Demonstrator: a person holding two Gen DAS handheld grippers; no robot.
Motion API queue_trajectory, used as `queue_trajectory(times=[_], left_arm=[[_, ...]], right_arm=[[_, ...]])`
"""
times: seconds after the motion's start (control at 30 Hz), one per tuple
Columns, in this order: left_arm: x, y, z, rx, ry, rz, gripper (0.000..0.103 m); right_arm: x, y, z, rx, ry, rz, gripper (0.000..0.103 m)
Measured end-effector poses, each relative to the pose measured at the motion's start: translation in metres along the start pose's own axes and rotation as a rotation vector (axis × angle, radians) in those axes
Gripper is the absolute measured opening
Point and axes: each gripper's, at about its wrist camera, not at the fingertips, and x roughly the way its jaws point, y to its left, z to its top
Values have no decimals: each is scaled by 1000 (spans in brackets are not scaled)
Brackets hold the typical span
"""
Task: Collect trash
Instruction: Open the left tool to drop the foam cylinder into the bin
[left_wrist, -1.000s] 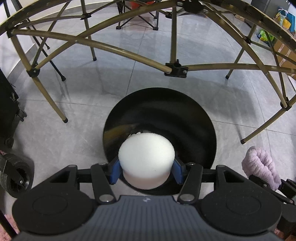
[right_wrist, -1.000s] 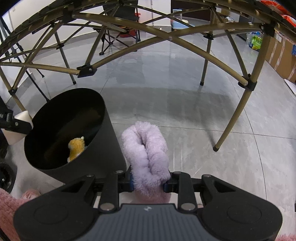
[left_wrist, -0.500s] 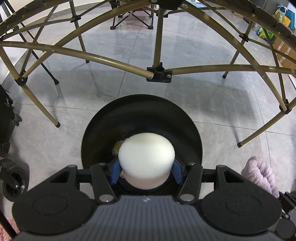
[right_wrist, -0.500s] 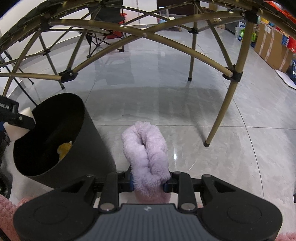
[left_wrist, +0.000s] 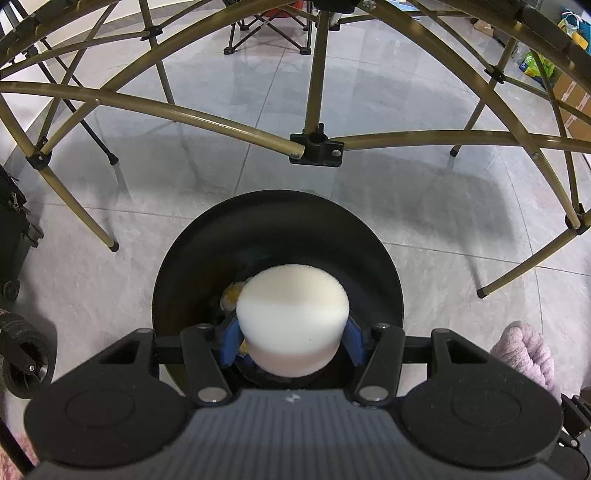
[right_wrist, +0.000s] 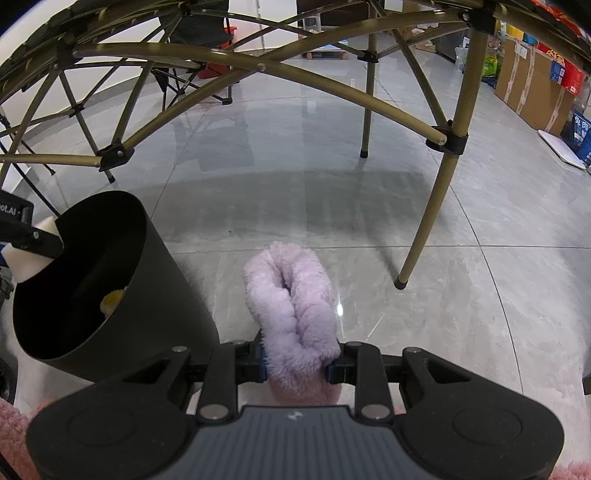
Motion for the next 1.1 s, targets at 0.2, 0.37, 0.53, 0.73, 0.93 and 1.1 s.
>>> queue_trajectory(times=[0.2, 0.37, 0.53, 0.73, 0.93, 1.1], left_arm=[[-2, -1, -1, 6, -13, 5, 66], [-3, 6, 0, -44, -7, 2, 103], [3, 7, 0, -53, 35, 17, 103], [1, 6, -1, -47, 31, 15, 103], [1, 6, -2, -43, 28, 18, 103], [-4, 9, -5, -34, 11, 22, 103]], right_arm=[[0, 0, 0, 2, -1, -2, 26], [0, -1, 0, 3, -2, -2, 26], [0, -1, 0, 2, -2, -2, 26], [0, -1, 0, 0, -2, -1, 26], [-3, 2, 0, -7, -5, 1, 26], [-5, 5, 0, -19, -12, 8, 26]])
